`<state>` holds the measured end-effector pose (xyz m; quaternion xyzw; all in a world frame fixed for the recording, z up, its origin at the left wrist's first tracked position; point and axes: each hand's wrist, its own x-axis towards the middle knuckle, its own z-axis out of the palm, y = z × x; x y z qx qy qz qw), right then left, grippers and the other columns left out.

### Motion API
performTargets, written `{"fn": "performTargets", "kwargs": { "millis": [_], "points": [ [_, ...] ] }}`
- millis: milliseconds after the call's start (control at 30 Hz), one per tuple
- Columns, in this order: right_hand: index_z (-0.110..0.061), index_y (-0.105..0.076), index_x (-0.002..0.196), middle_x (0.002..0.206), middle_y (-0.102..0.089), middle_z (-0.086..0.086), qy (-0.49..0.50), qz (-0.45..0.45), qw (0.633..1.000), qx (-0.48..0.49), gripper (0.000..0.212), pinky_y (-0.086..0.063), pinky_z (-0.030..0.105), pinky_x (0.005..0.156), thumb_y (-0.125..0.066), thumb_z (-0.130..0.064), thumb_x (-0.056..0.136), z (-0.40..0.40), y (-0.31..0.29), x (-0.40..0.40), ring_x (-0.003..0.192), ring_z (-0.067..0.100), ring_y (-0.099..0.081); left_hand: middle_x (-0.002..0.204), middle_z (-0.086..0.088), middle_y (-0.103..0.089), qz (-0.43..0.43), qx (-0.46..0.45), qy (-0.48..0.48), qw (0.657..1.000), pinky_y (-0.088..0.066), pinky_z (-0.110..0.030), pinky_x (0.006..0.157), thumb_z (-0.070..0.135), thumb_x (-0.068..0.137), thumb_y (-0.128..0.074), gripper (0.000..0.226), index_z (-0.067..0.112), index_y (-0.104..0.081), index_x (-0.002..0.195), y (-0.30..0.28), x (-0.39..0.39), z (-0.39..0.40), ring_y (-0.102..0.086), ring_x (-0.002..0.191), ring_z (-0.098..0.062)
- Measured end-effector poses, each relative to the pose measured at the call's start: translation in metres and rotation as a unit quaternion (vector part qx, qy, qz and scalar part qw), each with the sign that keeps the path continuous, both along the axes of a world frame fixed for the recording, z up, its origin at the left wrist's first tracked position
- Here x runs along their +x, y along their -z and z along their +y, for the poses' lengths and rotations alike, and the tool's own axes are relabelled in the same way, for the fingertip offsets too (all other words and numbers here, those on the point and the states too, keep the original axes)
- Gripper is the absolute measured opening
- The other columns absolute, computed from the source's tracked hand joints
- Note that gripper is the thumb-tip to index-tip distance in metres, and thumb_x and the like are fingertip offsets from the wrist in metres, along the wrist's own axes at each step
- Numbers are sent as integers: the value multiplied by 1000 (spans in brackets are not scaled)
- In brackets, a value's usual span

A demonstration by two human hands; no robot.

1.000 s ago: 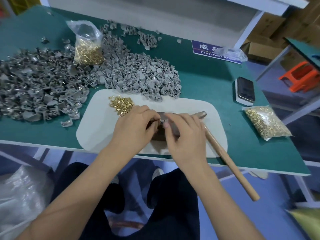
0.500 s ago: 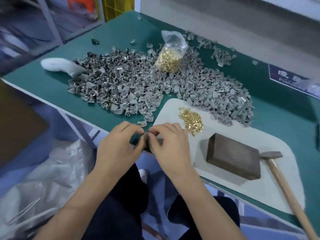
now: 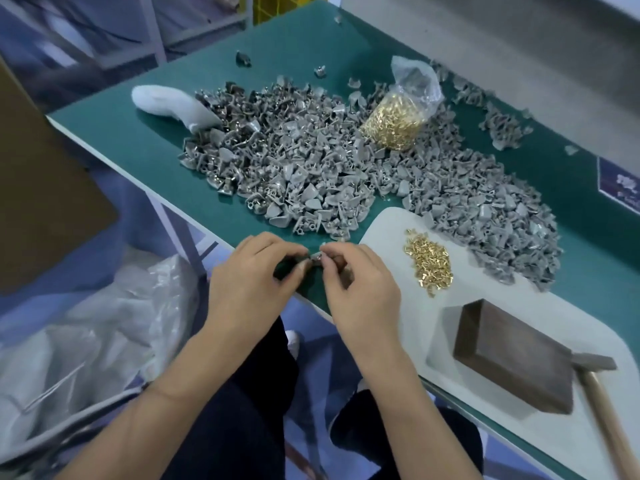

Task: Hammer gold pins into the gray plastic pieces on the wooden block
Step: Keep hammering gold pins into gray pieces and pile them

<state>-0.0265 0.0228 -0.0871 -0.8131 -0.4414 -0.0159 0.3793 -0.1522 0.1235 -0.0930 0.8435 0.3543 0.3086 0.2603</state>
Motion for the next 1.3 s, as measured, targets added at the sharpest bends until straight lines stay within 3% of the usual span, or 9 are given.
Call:
{"fn": "performTargets", "kwargs": {
  "millis": [133, 300, 433, 567, 633, 800, 967, 1100, 1300],
  "points": [
    [-21, -75, 105, 90, -64, -12, 18, 38, 996, 83, 17, -52, 30, 67, -69, -10, 94, -10, -7, -1, 72, 11, -57, 94, 14, -65, -37, -7, -6, 999, -51, -34, 66, 30, 91, -72, 8, 27, -75, 98, 5, -9, -7, -61, 87, -11],
    [-23, -75, 102, 90, -66, -14, 67, 35, 994, 77, 14, -52, 31, 79, -68, -13, 94, -42, -30, 25, 82, 11, -59, 95, 16, -63, -69, 12, 50, 996, -50, -27, 64, 26, 92, -72, 5, 27, -75, 96, 0, 1, -21, -55, 83, 0],
    [-30, -74, 103, 94, -69, -18, 114, 3, 993, 38, 14, -51, 31, 79, -66, -20, 96, -77, -52, 61, 87, 8, -61, 95, 15, -64, -79, -17, 145, 986, -53, -37, 66, 22, 92, -74, 6, 25, -75, 97, -8, 26, -39, -62, 90, -8],
    [-36, -70, 101, 89, -66, -22, 195, -20, 981, -9, 12, -44, 23, 68, -63, -28, 96, -113, -59, 96, 83, 4, -57, 95, 23, -61, -32, -37, 196, 979, -42, -11, 68, 42, 92, -64, 8, 41, -70, 96, -19, 61, -57, -52, 89, 12],
    [-38, -69, 97, 85, -65, -22, 230, -2, 972, -42, 11, -40, 25, 64, -64, -29, 95, -126, -58, 113, 81, 5, -56, 95, 25, -61, -15, -35, 224, 974, -36, -7, 68, 46, 93, -62, 9, 43, -70, 97, -23, 82, -63, -48, 90, 15],
    [-36, -70, 92, 89, -70, -16, 251, 73, 961, -93, 9, -44, 28, 69, -64, -30, 95, -137, -45, 132, 84, 12, -63, 91, 25, -63, -10, -38, 253, 967, -46, -22, 73, 43, 93, -64, 9, 41, -71, 98, -33, 138, -66, -51, 90, 8],
    [-35, -67, 95, 89, -70, -13, 251, 38, 957, -144, 14, -40, 30, 61, -54, -40, 99, -134, -40, 131, 80, 19, -62, 93, 22, -65, 62, -16, 165, 984, -51, -31, 73, 40, 90, -69, 21, 39, -68, 111, -39, 187, -30, -62, 91, -7],
    [-34, -67, 94, 86, -70, -11, 242, 31, 958, -149, 17, -35, 30, 59, -52, -42, 99, -135, -42, 131, 78, 21, -61, 103, 17, -65, 101, -11, 213, 972, -57, -42, 83, 35, 94, -67, 20, 37, -69, 114, -36, 207, -16, -58, 104, -11],
    [-33, -68, 94, 84, -70, -10, 236, 40, 957, -161, 20, -37, 31, 60, -52, -44, 98, -135, -41, 134, 79, 24, -62, 101, 13, -64, 155, 42, 207, 965, -56, -41, 82, 35, 94, -65, 22, 36, -68, 116, -35, 220, -15, -54, 109, -16]
  ]
}}
